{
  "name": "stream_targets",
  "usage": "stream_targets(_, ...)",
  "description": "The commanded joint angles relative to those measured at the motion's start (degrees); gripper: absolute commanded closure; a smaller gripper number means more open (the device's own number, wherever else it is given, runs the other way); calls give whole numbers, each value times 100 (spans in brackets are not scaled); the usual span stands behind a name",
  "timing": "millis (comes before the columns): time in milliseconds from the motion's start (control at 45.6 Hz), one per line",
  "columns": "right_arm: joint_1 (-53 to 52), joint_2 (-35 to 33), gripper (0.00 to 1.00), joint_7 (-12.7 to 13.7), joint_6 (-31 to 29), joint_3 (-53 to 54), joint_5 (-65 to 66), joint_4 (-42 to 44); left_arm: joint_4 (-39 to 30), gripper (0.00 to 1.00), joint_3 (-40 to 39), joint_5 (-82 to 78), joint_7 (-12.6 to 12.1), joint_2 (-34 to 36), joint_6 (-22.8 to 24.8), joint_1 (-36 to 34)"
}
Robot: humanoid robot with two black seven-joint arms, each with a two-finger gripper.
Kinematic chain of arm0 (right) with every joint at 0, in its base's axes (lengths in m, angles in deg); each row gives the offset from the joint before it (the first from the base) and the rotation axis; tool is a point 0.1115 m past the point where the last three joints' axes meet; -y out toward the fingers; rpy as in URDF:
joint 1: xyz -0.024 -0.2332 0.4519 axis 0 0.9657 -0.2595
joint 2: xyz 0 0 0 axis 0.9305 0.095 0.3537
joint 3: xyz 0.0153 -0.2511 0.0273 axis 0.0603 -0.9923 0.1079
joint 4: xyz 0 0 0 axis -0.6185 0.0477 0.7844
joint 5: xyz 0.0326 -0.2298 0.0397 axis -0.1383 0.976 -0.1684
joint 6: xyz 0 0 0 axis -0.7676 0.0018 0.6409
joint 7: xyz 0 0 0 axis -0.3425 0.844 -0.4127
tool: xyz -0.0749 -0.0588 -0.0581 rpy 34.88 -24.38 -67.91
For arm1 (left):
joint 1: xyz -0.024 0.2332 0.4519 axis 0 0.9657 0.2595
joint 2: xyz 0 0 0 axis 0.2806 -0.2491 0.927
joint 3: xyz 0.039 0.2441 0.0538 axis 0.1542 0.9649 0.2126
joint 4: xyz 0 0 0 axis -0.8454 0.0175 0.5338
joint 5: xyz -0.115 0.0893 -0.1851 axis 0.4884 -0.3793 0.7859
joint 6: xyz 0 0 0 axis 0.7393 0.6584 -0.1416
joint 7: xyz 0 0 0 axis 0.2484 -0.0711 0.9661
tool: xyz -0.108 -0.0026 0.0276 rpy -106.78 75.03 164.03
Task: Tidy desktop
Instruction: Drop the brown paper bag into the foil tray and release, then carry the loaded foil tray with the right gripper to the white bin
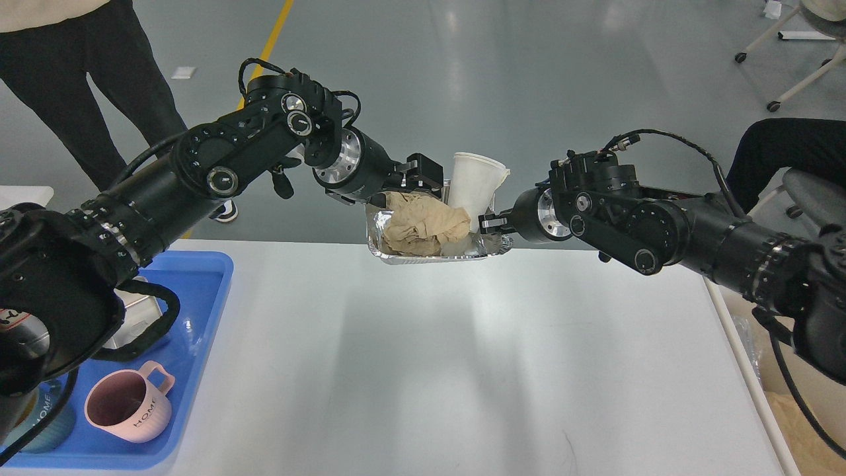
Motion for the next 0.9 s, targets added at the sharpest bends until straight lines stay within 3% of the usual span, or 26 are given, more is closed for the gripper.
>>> stream_targets(0, 0, 1, 100, 0, -43, -8, 0, 9, 10, 3, -26, 10, 0, 16, -1, -26)
stream_targets(329, 8, -324, 100, 0, -69, -26, 0, 0, 1, 3, -176, 414, 9, 113, 17, -316)
stream_targets(526, 52, -807, 100, 0, -184, -17, 0, -96, -8, 3, -369, 643, 9, 561, 70, -430)
stream_targets(811, 307, -2467, 100, -44, -227, 18, 9, -720, -8, 3, -976, 775, 44, 1518, 175, -342)
stream_targets(876, 421, -2881, 100, -114, -228, 18, 9, -826, 10, 3, -976, 783, 245, 1729, 175, -237)
